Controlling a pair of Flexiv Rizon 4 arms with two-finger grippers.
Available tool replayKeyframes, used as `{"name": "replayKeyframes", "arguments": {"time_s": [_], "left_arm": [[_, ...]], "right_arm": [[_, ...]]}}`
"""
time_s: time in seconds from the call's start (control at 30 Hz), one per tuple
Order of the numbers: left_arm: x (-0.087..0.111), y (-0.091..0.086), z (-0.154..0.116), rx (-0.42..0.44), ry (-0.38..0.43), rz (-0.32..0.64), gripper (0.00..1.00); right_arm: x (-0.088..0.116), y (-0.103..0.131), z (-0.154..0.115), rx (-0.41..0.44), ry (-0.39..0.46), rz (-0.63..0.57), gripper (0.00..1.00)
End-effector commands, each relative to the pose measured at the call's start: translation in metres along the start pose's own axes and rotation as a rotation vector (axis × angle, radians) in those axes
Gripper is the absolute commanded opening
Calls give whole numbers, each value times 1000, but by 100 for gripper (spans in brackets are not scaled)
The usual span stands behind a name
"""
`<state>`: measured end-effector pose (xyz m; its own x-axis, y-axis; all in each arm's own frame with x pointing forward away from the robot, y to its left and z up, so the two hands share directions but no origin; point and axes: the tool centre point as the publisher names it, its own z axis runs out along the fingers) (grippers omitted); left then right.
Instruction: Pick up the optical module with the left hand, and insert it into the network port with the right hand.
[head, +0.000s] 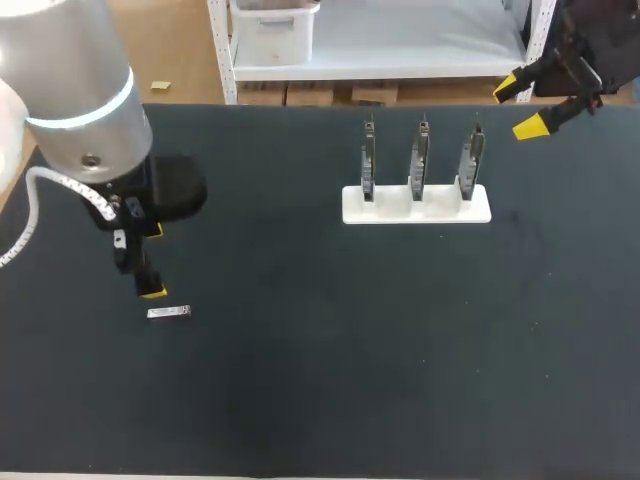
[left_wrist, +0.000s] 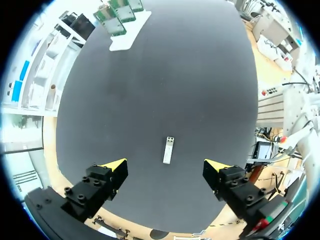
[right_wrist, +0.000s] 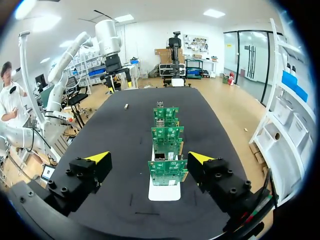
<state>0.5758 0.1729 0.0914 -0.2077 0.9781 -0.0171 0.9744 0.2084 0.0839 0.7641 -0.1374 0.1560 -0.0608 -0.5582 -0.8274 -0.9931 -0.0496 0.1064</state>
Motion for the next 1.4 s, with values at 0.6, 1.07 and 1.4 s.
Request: {"name": "replayKeyframes", "arguments": {"time_s": [0.6,1.07,1.4], "left_arm": [[15,-2,54,10,-38,2,100],[20,-1,74,75,-18,82,100],[25,-9,84,75,17,89,100]], "right_arm": [[0,3,0,6,0,-1,100],[0,3,0,6,0,-1,100],[0,3,0,6,0,-1,100]]}}
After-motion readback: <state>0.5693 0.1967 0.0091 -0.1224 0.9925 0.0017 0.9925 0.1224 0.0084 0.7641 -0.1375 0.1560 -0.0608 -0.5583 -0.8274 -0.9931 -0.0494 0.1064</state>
